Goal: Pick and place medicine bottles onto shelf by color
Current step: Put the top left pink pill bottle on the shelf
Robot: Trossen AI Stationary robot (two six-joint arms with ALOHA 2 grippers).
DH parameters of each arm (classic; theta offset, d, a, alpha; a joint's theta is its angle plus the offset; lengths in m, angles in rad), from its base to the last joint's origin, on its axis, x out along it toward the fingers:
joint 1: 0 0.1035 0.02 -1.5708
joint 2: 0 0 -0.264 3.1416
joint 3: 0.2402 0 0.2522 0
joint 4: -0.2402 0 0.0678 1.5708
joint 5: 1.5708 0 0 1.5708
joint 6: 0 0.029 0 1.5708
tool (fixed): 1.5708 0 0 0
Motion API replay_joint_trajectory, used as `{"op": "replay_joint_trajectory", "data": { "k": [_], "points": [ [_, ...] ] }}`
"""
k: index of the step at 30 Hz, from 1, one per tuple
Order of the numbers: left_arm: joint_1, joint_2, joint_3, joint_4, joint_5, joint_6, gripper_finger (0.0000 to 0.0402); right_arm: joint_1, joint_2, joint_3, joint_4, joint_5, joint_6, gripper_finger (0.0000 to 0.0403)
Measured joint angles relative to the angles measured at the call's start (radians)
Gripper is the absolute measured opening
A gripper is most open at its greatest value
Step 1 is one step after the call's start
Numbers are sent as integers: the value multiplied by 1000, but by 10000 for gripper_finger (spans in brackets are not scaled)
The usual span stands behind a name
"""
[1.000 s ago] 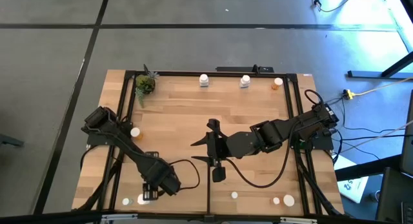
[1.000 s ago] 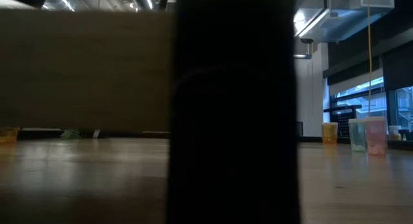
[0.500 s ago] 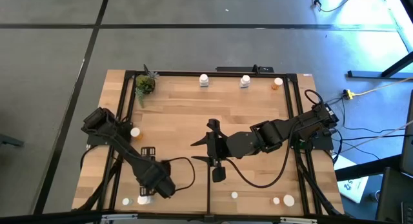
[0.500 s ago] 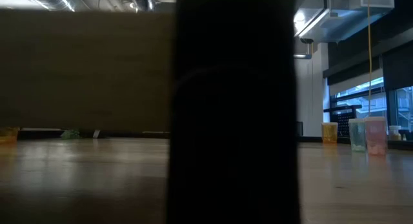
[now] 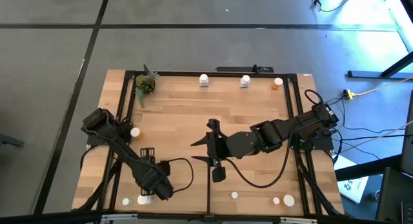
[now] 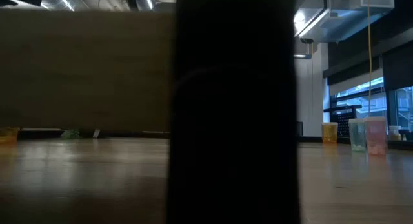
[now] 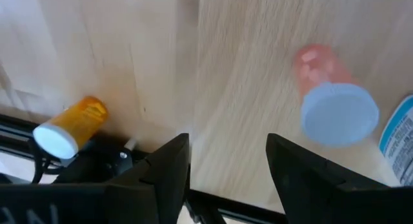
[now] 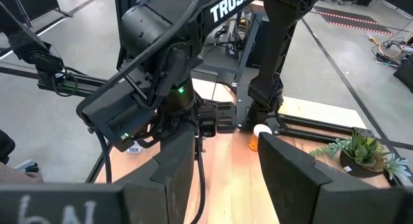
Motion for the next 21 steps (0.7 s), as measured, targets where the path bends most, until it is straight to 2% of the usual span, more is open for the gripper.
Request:
{"op": "replay_joint_trajectory", "data": {
  "k": [21],
  "points": [
    [1, 0, -25, 129, 0, 8, 197, 0, 0, 0, 0, 0, 1, 173]
  ]
}}
